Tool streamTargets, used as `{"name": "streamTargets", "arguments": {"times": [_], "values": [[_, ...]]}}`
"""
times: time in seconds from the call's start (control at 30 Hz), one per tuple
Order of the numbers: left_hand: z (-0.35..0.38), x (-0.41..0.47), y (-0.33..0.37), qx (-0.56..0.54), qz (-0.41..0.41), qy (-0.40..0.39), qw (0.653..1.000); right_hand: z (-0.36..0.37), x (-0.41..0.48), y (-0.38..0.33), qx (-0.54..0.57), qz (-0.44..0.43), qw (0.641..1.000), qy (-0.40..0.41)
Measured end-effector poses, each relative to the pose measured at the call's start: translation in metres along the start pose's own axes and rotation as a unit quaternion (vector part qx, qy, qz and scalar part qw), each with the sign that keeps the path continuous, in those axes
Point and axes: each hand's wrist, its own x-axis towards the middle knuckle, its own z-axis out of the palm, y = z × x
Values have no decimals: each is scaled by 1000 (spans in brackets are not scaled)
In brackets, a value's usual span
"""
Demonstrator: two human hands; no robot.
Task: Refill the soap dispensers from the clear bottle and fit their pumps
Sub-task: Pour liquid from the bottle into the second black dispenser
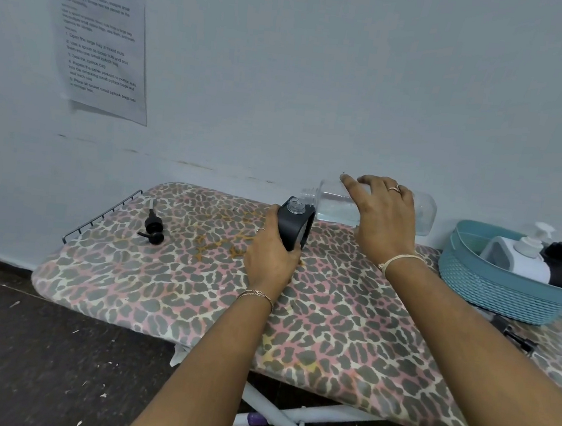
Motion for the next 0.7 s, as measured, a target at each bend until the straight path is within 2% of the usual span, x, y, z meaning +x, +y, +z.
{"name": "streamTargets", "arguments": {"times": [0.7], "values": [[2, 2, -6, 9, 14, -12, 1000, -2, 1, -1, -3, -2, 1000, 5]]}}
